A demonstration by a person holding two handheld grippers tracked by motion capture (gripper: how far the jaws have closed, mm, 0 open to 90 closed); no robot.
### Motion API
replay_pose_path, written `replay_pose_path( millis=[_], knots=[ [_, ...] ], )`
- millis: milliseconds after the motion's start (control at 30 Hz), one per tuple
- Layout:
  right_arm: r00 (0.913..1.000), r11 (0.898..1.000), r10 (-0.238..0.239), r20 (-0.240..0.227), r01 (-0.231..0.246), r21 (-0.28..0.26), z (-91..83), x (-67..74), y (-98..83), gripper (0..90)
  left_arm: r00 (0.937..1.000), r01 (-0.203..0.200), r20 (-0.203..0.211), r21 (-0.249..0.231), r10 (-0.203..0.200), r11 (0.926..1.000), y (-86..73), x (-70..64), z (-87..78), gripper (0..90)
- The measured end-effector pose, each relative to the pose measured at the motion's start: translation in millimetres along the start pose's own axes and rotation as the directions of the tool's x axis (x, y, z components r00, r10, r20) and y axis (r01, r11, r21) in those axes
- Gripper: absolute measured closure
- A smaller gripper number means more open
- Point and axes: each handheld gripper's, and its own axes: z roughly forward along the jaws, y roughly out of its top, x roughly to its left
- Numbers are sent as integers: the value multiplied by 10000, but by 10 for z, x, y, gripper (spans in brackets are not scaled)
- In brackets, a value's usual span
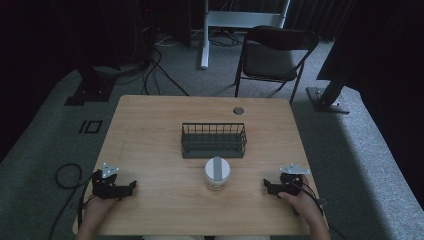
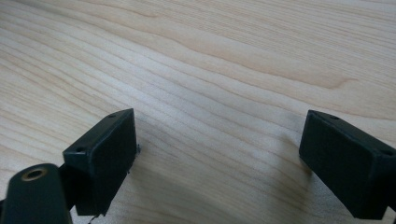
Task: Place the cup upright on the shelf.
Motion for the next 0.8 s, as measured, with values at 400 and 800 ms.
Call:
replay_pose_path(
  millis=[400,800],
  knots=[
    [10000,10000,3,-1,-3,-2,0,1,-1,108,10000,1,-1,0,-1,10000,0,0,0,12],
    [9994,9997,-237,-245,237,-9,-2,13,-2,109,10000,3,0,0,-3,10000,-1,0,0,12]
  ],
)
